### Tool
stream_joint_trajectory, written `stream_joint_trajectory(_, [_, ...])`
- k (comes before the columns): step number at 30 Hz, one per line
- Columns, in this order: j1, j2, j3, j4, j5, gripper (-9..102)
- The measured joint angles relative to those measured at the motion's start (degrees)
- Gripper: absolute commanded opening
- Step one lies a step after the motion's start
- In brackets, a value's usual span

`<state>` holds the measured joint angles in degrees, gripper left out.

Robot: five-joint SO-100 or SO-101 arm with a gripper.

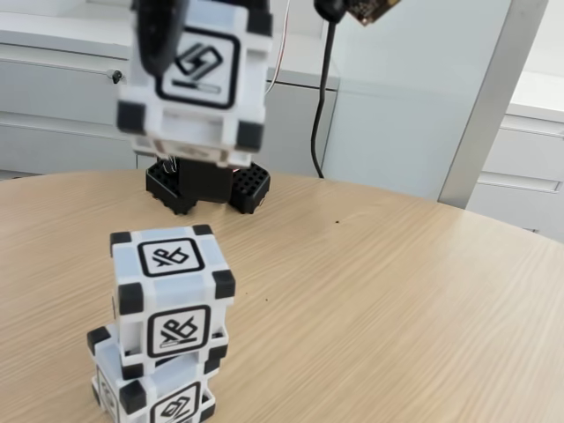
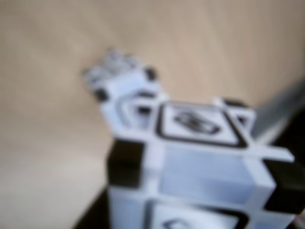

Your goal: Stack cubes from left to right.

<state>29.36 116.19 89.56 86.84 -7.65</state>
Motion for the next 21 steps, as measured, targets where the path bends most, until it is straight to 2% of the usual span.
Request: stream_joint_trajectory(21, [0.09,-2.46,3.78,0.0,2.11,13])
